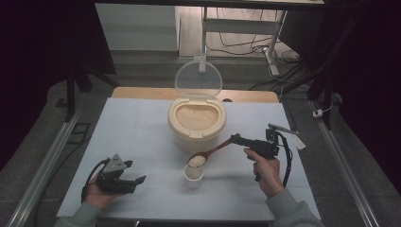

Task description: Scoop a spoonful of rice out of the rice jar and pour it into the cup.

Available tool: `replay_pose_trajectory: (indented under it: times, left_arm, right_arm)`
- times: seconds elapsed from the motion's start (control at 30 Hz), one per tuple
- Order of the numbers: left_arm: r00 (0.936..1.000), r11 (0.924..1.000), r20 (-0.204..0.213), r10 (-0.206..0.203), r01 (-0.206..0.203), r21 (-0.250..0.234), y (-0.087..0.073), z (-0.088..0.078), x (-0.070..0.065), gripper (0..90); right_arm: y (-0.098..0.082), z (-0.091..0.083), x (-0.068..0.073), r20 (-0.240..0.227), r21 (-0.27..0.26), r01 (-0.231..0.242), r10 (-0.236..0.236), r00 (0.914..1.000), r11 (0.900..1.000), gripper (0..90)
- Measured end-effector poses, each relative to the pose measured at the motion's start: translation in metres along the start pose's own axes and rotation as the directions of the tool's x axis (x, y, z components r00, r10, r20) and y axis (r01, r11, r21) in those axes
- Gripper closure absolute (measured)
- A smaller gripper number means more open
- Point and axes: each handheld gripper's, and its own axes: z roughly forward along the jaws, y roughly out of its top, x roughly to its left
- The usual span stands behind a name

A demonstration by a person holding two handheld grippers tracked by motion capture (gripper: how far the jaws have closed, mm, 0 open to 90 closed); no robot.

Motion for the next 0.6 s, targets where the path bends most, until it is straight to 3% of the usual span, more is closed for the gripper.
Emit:
replay_pose_trajectory:
  times: [0.6]
  left_arm:
    - [1.0000,1.0000,0.001,0.000,0.000,0.002,-0.0004,0.0008,-0.0001,21.5]
  right_arm:
    - [-0.0029,0.0071,0.0078,0.062,0.034,0.104,-0.106,0.9925,0.994,83.5]
